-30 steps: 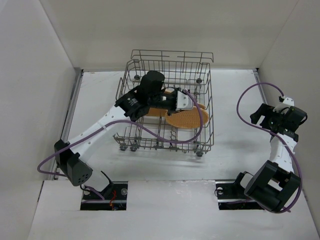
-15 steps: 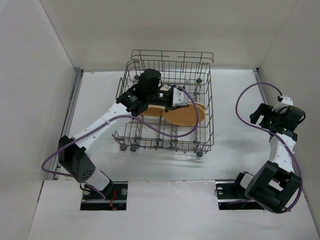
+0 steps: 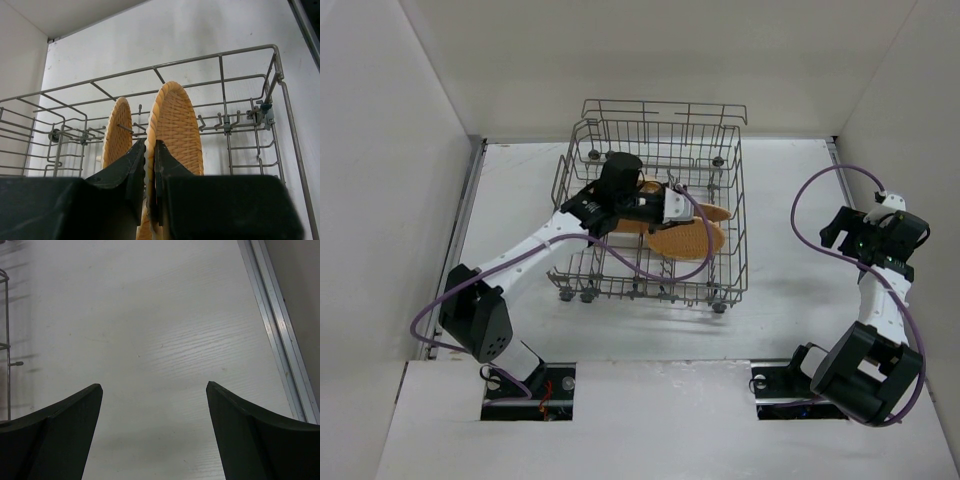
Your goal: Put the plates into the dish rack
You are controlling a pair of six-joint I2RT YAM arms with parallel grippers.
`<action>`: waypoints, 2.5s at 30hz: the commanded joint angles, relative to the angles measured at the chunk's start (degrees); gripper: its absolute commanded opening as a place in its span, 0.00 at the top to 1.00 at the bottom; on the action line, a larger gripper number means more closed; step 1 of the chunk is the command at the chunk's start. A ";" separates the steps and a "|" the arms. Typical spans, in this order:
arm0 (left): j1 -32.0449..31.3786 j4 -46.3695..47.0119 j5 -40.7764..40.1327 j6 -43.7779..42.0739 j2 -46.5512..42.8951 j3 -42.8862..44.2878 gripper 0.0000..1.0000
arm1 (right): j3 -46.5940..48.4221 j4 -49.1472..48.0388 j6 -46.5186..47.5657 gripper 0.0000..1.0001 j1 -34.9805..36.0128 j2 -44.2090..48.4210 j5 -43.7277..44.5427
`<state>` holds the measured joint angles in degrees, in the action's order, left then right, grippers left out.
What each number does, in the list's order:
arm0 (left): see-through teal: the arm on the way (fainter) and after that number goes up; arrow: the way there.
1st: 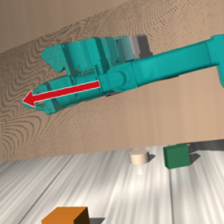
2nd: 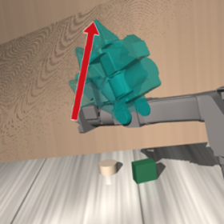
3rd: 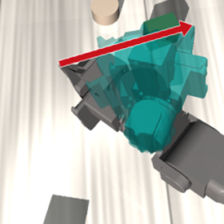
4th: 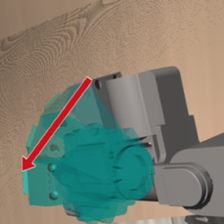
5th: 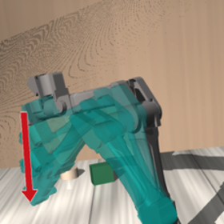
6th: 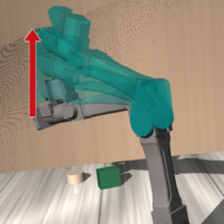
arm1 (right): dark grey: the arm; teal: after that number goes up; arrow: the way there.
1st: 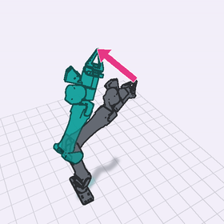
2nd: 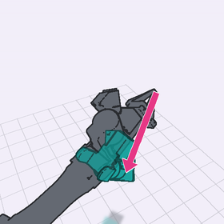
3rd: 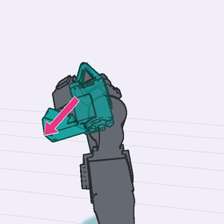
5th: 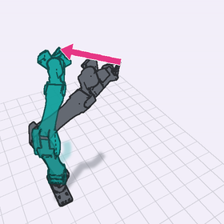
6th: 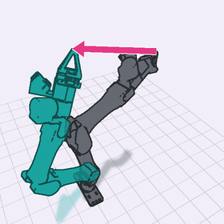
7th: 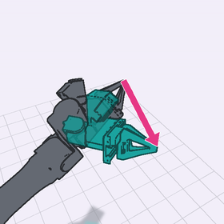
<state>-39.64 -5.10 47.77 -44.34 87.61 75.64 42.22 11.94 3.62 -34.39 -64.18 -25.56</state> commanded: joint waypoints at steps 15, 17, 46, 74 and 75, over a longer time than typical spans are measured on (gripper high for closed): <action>-5.40 13.54 -3.73 -2.86 -3.06 -10.06 0.99 | 0.85 -2.54 -0.01 0.09 0.51 -0.07 0.07; -5.93 13.63 -4.26 -2.86 -3.50 -11.29 0.99 | 0.85 -2.54 0.16 0.09 0.51 0.02 -0.10; -12.62 3.01 -34.74 1.00 -22.92 -11.23 0.14 | 0.41 -2.01 1.74 0.09 0.42 1.34 -4.50; 56.03 1.58 -27.90 48.29 -2.81 -9.44 0.00 | 1.02 -0.17 5.00 0.00 7.36 -0.23 4.81; 56.20 2.55 -27.56 48.20 -1.84 -10.41 0.00 | 1.72 0.09 4.65 0.00 7.54 -1.37 6.30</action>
<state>16.27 -7.79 16.88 0.64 85.41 67.00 40.45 12.38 8.99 -27.62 -63.24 -22.87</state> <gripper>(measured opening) 0.997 0.998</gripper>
